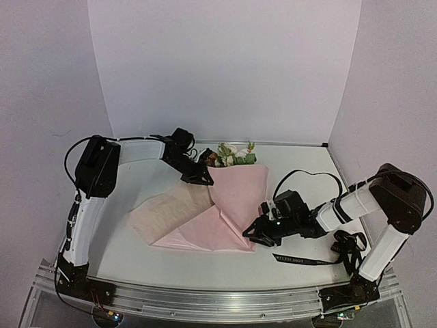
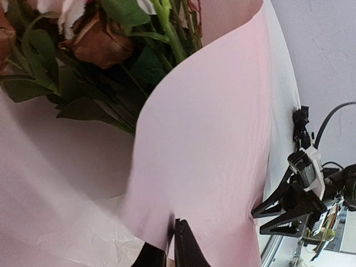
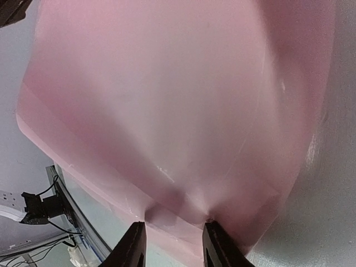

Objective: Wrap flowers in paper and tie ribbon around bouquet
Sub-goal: Press the fold line of the 2/3-folded wrapping paper.

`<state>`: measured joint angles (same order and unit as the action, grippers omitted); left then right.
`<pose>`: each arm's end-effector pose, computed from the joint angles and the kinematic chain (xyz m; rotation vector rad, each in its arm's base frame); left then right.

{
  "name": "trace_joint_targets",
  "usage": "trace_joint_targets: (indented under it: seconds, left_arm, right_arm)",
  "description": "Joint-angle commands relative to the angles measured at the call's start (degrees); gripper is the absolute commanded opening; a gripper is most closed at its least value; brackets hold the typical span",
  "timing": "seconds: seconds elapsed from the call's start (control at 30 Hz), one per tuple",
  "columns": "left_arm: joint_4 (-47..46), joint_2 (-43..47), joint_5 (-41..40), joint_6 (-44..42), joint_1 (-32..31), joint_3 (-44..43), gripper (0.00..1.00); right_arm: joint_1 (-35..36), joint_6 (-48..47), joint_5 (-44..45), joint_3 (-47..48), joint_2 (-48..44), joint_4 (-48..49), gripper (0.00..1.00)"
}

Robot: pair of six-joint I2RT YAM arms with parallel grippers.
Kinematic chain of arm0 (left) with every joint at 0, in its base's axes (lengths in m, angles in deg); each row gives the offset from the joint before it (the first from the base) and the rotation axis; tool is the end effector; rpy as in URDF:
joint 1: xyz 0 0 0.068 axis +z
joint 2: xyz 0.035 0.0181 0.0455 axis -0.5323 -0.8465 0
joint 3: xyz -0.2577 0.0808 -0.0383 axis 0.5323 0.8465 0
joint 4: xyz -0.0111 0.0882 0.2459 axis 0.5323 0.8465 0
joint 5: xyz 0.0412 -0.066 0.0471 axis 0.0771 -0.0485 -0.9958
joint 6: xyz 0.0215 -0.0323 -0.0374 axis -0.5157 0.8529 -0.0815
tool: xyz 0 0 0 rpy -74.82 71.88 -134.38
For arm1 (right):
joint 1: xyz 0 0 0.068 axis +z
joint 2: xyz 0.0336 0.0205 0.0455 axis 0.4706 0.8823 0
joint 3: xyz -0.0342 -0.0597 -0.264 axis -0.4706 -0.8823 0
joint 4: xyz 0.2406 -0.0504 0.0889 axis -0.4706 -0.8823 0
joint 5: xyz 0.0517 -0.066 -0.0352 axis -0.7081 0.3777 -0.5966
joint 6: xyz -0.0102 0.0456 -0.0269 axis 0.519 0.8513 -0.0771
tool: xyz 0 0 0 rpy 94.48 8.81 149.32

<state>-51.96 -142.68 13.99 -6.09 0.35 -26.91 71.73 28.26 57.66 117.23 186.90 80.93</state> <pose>0.4154 -0.2849 0.1599 0.6904 2.5855 -1.1970 0.2042 0.2171 0.1140 0.0100 2.6552 1.3024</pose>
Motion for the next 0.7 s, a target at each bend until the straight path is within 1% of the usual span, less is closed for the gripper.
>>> trace_joint_targets:
  seconds: [0.0,0.1,0.2,0.27,0.37,0.53,0.67]
  left_arm:
    - [-1.3,3.5,-2.9,1.0,0.6,-1.0,0.22]
    - [-3.6,9.1,-6.7,2.4,0.1,3.7,0.40]
    - [-6.3,16.8,-10.7,3.5,-1.6,10.3,0.46]
    - [-7.8,20.8,-10.6,4.9,-3.5,13.6,0.46]
    - [-8.7,23.2,-9.6,6.1,-7.2,16.5,0.44]
    - [-12.7,20.8,-3.5,10.3,-13.0,18.8,0.33]
    - [-14.5,17.9,-1.3,11.7,-15.0,19.8,0.31]
  right_arm:
    - [-0.2,1.1,1.8,-1.9,-0.8,0.7,0.37]
    - [-0.2,1.4,1.4,-1.3,-0.2,1.1,0.37]
    - [-0.2,1.8,1.0,-0.8,0.4,1.7,0.36]
    - [-0.2,2.0,0.7,-0.4,0.8,2.1,0.34]
    - [-0.1,2.4,-0.1,0.5,1.2,2.4,0.31]
    - [0.1,2.2,-1.2,1.7,1.0,2.6,0.30]
    - [0.1,1.9,-1.7,2.0,0.5,2.6,0.30]
